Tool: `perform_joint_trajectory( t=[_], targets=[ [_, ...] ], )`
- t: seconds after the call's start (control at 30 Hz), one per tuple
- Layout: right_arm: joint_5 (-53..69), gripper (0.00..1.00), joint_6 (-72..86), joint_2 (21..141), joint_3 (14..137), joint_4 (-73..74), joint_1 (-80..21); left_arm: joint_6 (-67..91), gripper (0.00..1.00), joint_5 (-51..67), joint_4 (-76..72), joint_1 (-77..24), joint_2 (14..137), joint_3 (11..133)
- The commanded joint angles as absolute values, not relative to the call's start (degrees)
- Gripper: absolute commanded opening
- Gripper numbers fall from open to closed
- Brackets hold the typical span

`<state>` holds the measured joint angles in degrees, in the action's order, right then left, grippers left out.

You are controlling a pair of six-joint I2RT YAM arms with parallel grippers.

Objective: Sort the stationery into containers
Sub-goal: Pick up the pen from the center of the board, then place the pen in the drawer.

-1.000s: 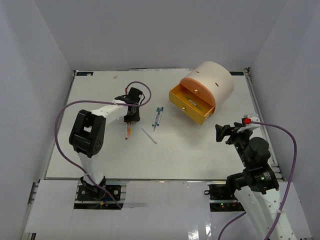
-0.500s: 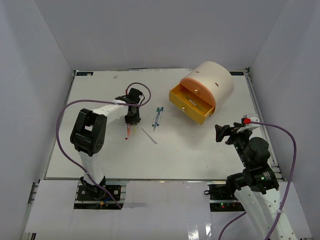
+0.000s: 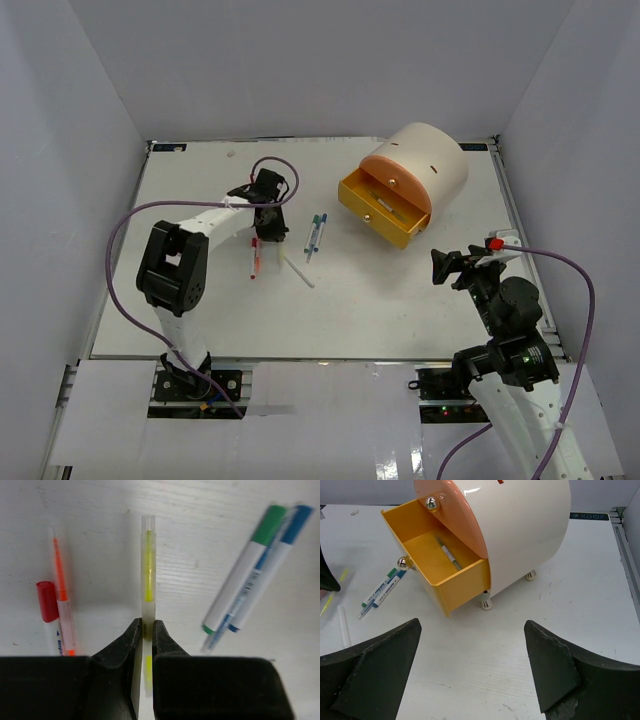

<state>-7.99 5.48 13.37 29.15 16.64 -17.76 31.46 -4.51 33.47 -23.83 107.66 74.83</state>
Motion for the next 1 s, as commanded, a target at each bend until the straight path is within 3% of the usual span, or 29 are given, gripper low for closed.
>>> perform_joint_trajectory(
  t=[0.0,0.13,0.27,0.63,0.97],
  targets=[
    [-8.9,0.90,4.9,12.6,29.0,14.9,-18.1,36.6,0.08,1.4,31.6,-24.0,99.1,78.7],
    [-9.1,0.90,4.9,12.0,28.7,14.9,-18.2,44.7,0.09,8.9,24.1,-25.3,93.4,78.0],
    [-9.5,0.90,5.0,11.4,28.6,14.9,-18.3,55.0,0.09,9.1,15.5,-31.7,92.3,80.1],
    [-10.7,0.90,6.9,9.8,27.5,14.9,-18.3,66.3,0.11,-8.8,1.9,-42.6,98.6,86.3],
    [-13.1,0.90,7.1,7.2,26.4,14.6,-18.2,67.9,0.13,-14.7,-3.4,-44.6,103.8,86.9]
  ],
)
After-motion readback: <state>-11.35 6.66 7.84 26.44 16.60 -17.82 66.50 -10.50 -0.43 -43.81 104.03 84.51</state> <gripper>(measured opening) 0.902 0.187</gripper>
